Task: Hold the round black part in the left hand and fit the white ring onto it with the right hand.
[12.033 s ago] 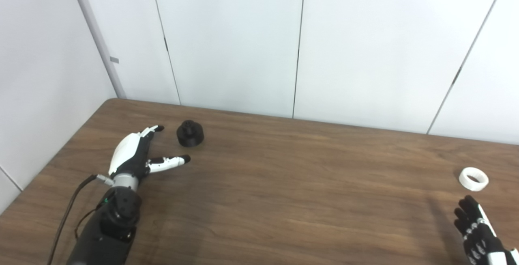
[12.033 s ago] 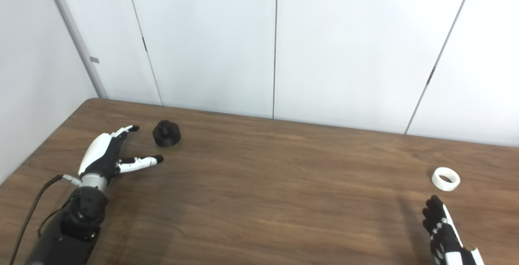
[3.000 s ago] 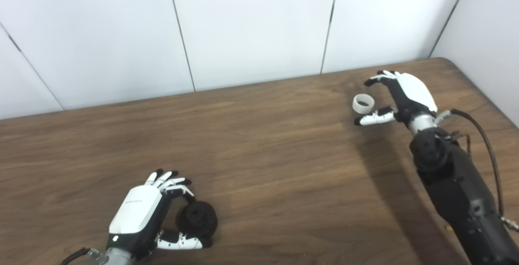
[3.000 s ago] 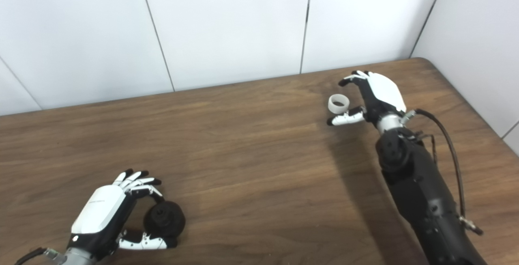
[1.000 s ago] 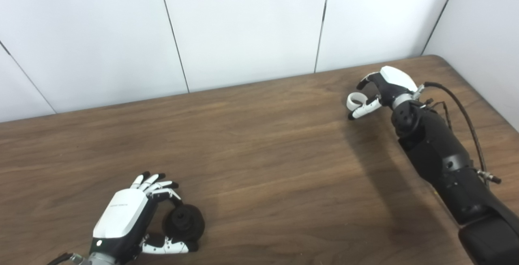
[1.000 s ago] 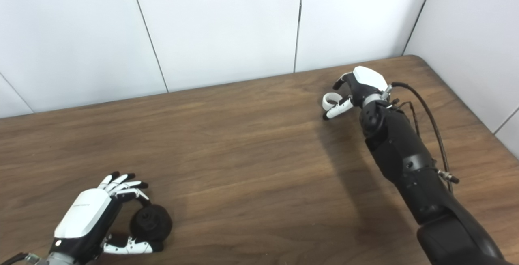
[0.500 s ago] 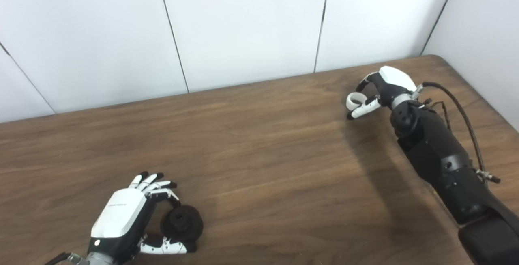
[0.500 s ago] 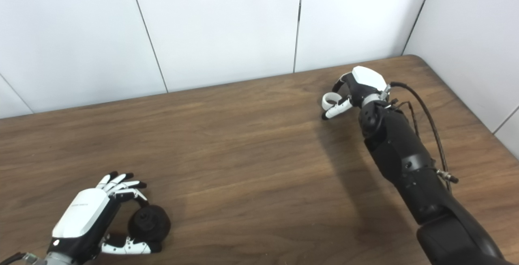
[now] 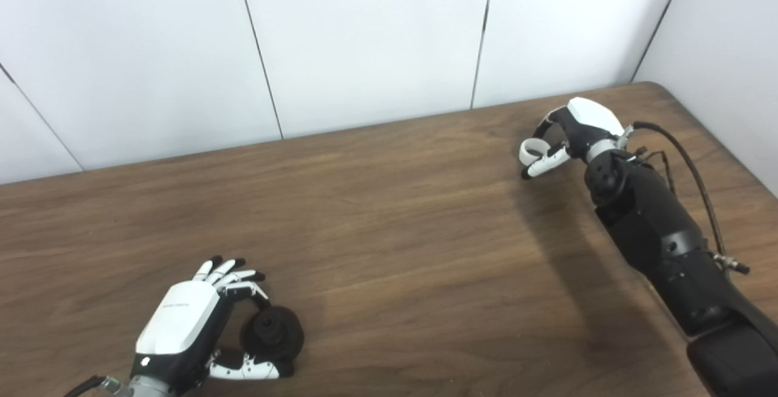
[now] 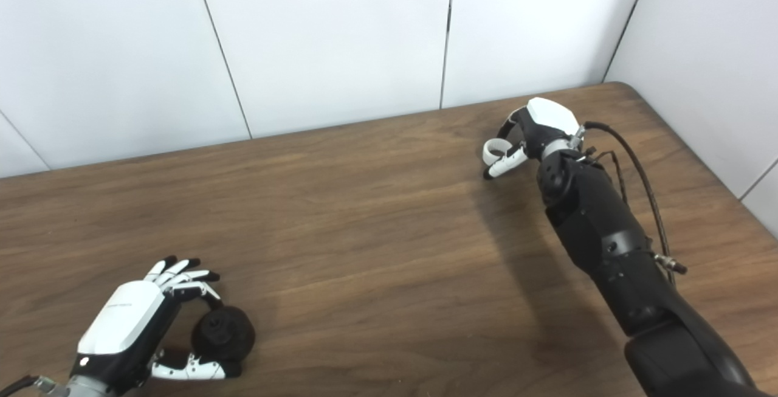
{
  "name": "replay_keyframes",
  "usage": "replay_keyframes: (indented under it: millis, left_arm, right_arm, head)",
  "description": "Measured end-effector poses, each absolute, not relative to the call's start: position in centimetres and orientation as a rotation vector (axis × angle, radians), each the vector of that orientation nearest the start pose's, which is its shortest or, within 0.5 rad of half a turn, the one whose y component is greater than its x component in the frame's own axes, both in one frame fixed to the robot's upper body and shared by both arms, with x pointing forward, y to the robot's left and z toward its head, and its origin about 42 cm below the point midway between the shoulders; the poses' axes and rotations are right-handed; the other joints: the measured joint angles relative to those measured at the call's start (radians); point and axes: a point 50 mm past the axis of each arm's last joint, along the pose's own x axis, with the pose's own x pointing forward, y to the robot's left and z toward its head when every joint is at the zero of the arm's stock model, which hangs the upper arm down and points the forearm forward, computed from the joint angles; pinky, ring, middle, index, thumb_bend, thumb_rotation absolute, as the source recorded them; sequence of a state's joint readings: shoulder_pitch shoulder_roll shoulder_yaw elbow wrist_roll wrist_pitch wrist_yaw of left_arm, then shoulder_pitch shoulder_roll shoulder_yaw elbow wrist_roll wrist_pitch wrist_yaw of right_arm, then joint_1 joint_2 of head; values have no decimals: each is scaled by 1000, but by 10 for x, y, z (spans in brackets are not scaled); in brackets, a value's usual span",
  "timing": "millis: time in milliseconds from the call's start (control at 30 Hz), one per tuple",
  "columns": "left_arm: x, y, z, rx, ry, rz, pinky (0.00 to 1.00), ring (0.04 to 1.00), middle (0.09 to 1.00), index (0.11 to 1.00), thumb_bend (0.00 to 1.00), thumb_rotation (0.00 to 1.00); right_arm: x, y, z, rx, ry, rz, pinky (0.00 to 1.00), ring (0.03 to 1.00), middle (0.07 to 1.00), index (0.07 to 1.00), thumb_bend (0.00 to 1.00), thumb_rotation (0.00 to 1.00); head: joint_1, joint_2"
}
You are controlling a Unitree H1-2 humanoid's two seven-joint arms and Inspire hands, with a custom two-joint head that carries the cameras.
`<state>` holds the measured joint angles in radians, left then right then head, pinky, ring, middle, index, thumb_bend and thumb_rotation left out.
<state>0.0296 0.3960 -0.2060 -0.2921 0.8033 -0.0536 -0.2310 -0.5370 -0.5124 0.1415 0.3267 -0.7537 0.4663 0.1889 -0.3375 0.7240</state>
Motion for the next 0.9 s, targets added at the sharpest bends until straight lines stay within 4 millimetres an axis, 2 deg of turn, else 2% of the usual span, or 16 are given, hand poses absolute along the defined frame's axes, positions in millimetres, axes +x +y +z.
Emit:
replay_keyframes:
  millis: [33, 133, 667, 800, 900]
  left_arm:
    - [259, 252, 157, 1192, -229, -393, 1000, 930, 814, 488, 520, 62]
    - [260, 252, 157, 1191, -230, -393, 1000, 929, 813, 488, 520, 62]
    - [262, 253, 159, 1200, -235, -400, 1000, 931, 814, 488, 519, 63]
    - [262, 252, 159, 1201, -238, -401, 1000, 929, 813, 488, 519, 63]
    - [263, 252, 159, 1203, -238, -403, 1000, 929, 812, 488, 518, 62]
  right_arm:
    - [443, -364, 213, -1228, 310, -163, 993, 963, 889, 507, 556, 155]
    - [443, -363, 214, -1229, 302, -167, 988, 960, 884, 493, 529, 147]
    - [439, -373, 214, -1257, 273, -193, 945, 941, 847, 488, 522, 133]
    - [433, -370, 215, -1285, 246, -184, 937, 940, 852, 488, 522, 134]
    - [423, -359, 222, -1324, 180, -153, 937, 943, 855, 488, 523, 136]
  head:
    - [0, 0]
    - [2, -2]
    - [6, -9]
    - [28, -8]
    - [44, -6]
